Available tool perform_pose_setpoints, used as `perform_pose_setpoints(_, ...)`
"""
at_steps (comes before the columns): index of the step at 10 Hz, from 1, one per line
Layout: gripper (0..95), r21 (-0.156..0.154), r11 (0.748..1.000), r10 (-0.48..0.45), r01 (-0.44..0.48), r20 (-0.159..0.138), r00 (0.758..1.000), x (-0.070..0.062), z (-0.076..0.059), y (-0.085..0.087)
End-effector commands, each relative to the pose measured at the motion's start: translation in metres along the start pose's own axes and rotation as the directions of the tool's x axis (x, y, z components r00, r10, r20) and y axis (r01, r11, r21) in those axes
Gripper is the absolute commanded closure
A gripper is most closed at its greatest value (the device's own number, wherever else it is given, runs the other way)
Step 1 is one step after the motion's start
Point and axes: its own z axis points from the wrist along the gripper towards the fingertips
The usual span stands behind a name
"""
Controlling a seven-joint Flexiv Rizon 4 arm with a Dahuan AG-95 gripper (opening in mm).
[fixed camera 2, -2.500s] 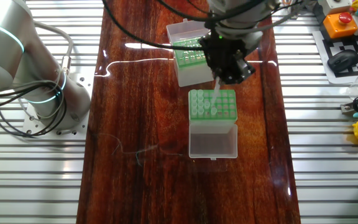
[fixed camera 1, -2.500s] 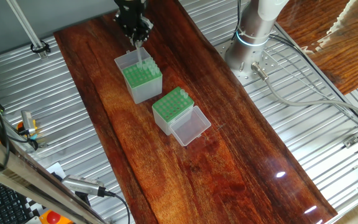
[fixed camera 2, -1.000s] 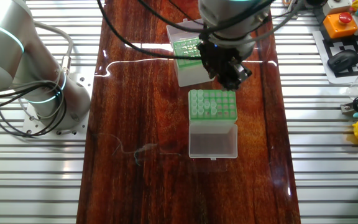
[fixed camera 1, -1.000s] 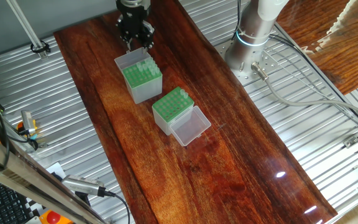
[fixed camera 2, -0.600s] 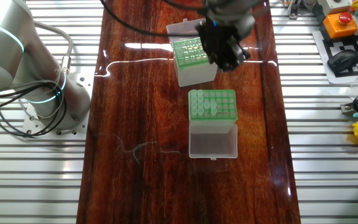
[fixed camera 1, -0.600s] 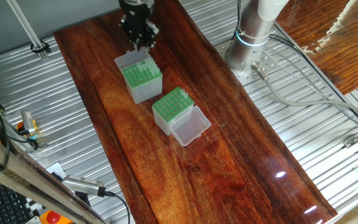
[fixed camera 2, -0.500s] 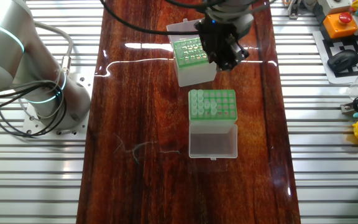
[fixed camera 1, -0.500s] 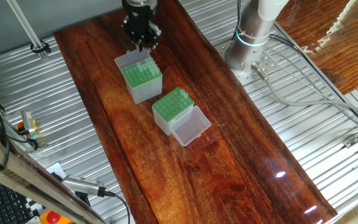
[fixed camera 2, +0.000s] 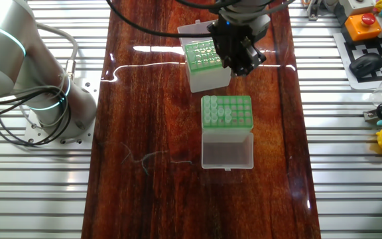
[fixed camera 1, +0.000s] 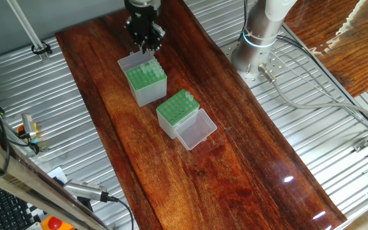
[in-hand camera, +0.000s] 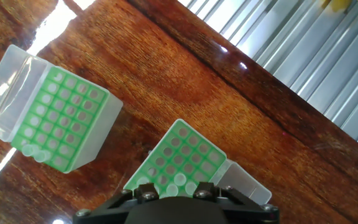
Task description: Transfer all large pipette tips from one holder to another
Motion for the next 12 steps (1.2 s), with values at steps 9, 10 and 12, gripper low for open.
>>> perform_pose_setpoints(9, 76.0, 0.001, 1.0, 0.0, 0.0, 0.0, 1.0, 0.001, 0.0, 0.0)
perform_pose_setpoints(10, 76.0, 0.001, 1.0, 0.0, 0.0, 0.0, 1.0, 0.001, 0.0, 0.0)
perform_pose_setpoints(12, 76.0, -0.06, 0.986, -0.158, 0.156, -0.023, 0.987, 0.011, -0.052, -0.071)
